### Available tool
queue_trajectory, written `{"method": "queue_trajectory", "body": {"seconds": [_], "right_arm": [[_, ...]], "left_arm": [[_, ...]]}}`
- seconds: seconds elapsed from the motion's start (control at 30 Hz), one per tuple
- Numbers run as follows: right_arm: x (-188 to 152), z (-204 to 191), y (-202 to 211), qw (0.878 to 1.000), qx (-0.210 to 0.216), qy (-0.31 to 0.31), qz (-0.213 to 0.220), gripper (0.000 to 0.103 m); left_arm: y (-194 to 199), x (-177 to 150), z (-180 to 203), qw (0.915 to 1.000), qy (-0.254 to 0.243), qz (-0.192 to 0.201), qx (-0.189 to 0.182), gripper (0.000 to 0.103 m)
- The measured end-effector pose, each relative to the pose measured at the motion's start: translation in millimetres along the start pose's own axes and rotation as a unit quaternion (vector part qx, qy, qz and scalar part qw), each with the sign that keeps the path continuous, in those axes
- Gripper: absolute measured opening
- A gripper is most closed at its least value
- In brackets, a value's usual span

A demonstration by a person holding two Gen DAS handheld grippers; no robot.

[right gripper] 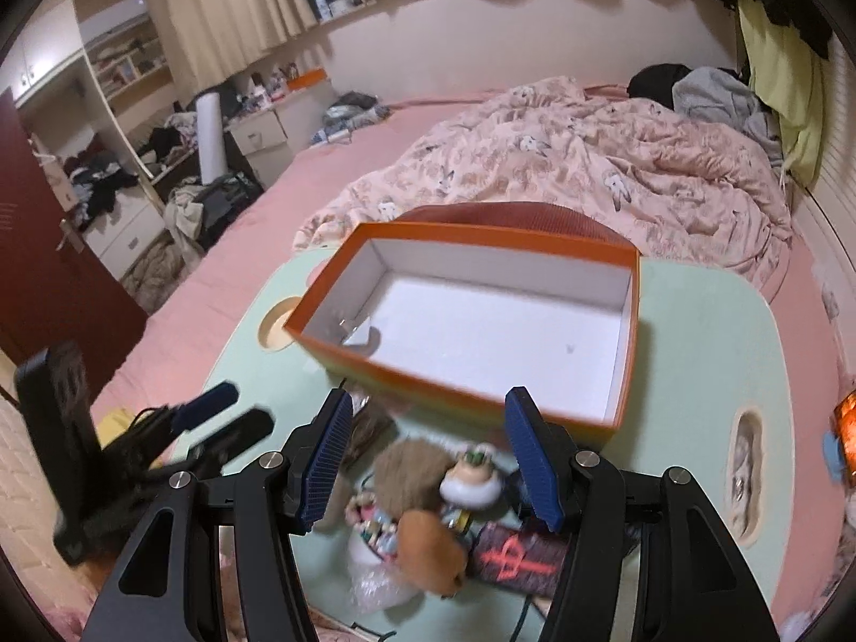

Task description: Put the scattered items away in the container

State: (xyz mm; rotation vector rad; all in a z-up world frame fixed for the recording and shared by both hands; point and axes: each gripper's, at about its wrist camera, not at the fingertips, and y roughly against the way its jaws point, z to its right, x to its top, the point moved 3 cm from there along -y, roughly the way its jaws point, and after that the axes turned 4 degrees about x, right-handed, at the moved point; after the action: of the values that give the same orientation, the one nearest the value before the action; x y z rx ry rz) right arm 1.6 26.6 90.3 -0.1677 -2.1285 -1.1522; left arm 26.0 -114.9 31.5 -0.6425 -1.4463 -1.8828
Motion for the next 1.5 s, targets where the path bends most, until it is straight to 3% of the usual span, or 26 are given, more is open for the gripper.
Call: {"method": "queue_trajectory", "body": {"seconds": [0.17, 0.37, 0.63, 0.8, 0.93, 1.17, 1.5], "right_arm": [[28, 9, -31, 0.997, 0.017, -0.022, -0.075, 0.059], [47, 31, -67, 0.984, 0.023, -0.054, -0.169, 0.059], [41, 57, -102, 0.960, 0.007, -0.088, -0.265, 0.058], [38, 54, -109, 0.953, -0.012, -0.061, -0.296, 0.057], [35, 52, -120, 0.942, -0.071, -0.005, -0.328, 0.057], [29, 45, -130, 0.929, -0.124, 0.049, -0.346, 0.057], [25, 31, -130, 0.927, -0.126, 0.099, -0.339, 0.056]], "left_arm": [[1, 1, -5, 1.0000, 0.006, -0.001, 0.001, 0.068], [5, 2, -11, 0.9999, 0.009, 0.005, 0.004, 0.068], [4, 0, -13, 0.9999, 0.012, 0.005, 0.005, 0.068], [2, -1, -11, 0.9999, 0.010, 0.001, 0.006, 0.068], [2, -2, -7, 1.0000, 0.003, 0.000, 0.006, 0.068], [3, -3, -6, 1.0000, 0.000, 0.000, 0.007, 0.068], [2, -3, -10, 0.9998, 0.010, -0.003, 0.015, 0.068]]}}
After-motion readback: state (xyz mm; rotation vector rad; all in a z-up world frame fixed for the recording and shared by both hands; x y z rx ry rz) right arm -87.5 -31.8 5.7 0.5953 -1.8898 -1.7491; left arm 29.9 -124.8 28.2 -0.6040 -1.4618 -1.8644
